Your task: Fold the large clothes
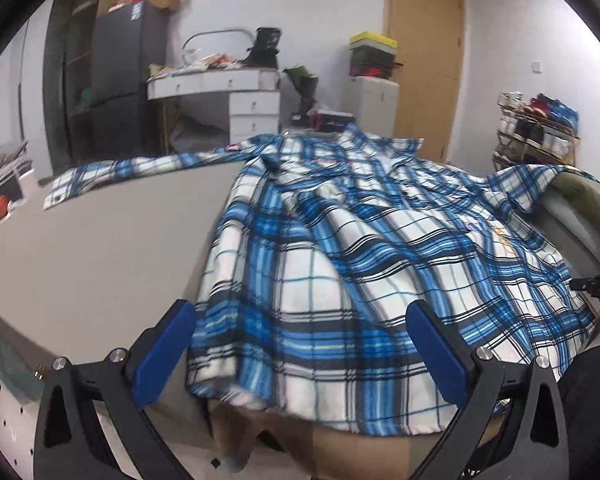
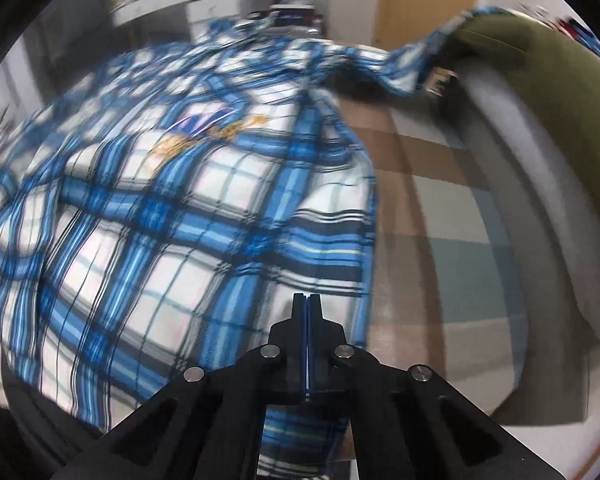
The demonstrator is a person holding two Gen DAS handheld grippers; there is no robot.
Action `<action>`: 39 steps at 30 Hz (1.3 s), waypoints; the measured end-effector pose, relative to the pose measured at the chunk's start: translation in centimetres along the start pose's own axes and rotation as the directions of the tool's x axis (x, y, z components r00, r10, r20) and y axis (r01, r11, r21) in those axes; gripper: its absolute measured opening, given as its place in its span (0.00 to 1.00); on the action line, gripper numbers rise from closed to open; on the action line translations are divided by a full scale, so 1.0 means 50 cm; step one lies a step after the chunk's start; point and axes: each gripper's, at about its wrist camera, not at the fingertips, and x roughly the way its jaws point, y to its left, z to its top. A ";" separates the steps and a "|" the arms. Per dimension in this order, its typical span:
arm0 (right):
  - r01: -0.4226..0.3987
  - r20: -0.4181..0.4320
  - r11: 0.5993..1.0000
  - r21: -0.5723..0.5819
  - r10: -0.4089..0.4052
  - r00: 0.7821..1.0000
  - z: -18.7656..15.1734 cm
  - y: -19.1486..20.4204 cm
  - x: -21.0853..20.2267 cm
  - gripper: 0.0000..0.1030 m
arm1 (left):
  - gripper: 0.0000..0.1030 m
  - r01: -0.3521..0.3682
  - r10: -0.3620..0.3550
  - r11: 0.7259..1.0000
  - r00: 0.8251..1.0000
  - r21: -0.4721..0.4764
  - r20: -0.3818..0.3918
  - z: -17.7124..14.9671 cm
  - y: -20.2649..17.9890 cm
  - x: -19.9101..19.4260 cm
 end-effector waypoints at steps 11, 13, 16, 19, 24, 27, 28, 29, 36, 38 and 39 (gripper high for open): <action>-0.039 0.136 0.985 0.170 0.016 0.991 -0.019 -0.103 -0.074 0.65 | 0.99 -0.068 0.067 0.998 0.996 -0.014 -0.063 0.004 0.001 0.028; -0.101 0.103 0.985 0.142 0.086 0.991 -0.010 -0.079 -0.045 0.62 | 0.99 -0.064 0.065 0.998 0.996 0.016 -0.053 0.013 -0.015 0.032; -0.134 0.049 0.982 0.133 0.129 0.990 0.008 -0.069 0.008 0.58 | 0.99 -0.056 0.058 0.998 0.997 0.042 -0.049 0.019 -0.027 0.035; -0.112 0.011 0.987 0.112 0.111 0.994 0.017 -0.061 0.037 0.21 | 0.99 -0.055 0.057 0.997 0.997 0.049 -0.050 0.021 -0.031 0.040; -0.040 0.051 0.989 0.139 0.033 0.998 0.018 -0.077 0.005 0.01 | 0.99 -0.068 0.071 0.996 0.996 0.050 -0.051 0.024 -0.028 0.041; 0.126 0.083 0.957 0.262 -0.153 0.985 0.017 -0.133 -0.046 0.01 | 0.99 -0.069 0.071 0.996 0.996 0.052 -0.048 0.022 -0.022 0.039; 0.175 0.064 0.951 0.254 -0.197 0.978 0.017 -0.133 -0.045 0.01 | 0.99 -0.067 0.069 0.996 0.996 0.054 -0.055 0.020 -0.020 0.043; 0.214 0.025 0.950 0.225 -0.226 0.974 0.020 -0.124 -0.036 0.02 | 0.99 -0.063 0.066 0.996 0.996 0.057 -0.060 0.020 -0.020 0.046; 0.120 0.141 0.989 0.090 -0.132 0.981 0.033 0.010 -0.114 0.45 | 0.99 -0.006 0.011 0.997 0.998 0.083 -0.065 0.018 -0.016 0.040; -0.050 0.175 0.996 0.076 0.036 0.984 0.051 0.059 -0.136 0.50 | 0.99 0.027 -0.019 0.995 0.997 0.098 -0.081 0.014 -0.018 0.042; -0.128 0.177 0.990 0.064 0.115 0.977 0.058 0.081 -0.136 0.55 | 0.99 0.040 -0.031 0.993 0.996 0.113 -0.087 0.011 -0.022 0.042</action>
